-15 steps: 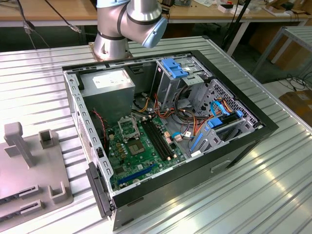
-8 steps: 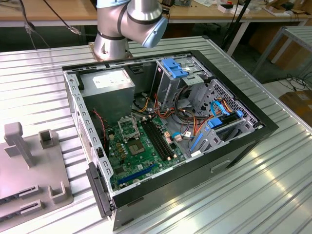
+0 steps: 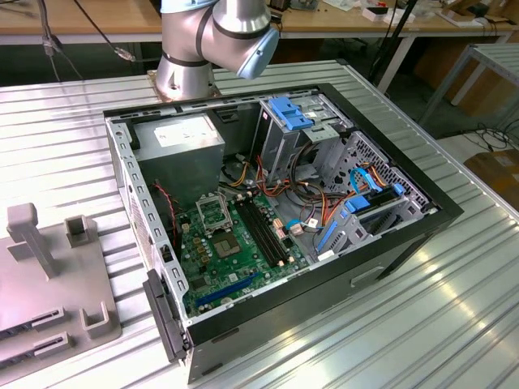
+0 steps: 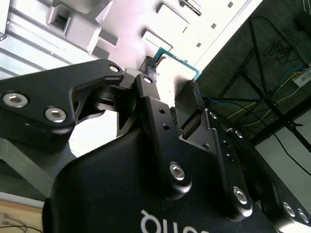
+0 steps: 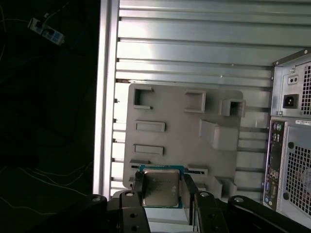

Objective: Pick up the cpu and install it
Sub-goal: 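Pick up the cpu and move it towards the insertion slot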

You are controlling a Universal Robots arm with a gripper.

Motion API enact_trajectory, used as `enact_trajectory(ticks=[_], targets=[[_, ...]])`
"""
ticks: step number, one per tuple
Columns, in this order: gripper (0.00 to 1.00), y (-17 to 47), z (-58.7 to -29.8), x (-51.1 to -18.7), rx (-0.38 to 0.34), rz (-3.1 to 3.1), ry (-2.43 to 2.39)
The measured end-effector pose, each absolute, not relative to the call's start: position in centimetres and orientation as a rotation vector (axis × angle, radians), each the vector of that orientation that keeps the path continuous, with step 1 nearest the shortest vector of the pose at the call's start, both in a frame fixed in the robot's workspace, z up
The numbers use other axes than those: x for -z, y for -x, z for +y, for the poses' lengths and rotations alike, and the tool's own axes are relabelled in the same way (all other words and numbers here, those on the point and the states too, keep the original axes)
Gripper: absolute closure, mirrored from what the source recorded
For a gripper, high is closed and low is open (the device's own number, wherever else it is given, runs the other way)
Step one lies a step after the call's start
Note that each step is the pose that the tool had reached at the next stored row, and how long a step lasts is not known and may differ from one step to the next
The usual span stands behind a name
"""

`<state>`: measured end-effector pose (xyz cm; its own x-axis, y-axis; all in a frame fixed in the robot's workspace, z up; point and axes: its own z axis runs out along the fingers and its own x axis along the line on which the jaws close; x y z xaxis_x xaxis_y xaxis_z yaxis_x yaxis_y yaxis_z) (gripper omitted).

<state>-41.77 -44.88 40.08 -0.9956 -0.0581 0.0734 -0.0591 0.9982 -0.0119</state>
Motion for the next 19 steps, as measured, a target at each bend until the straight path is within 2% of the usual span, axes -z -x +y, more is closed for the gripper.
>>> enact_trajectory(ticks=[19], targets=[[0.59, 40.1, -44.9, -40.1, -0.021, -3.054, -0.089]])
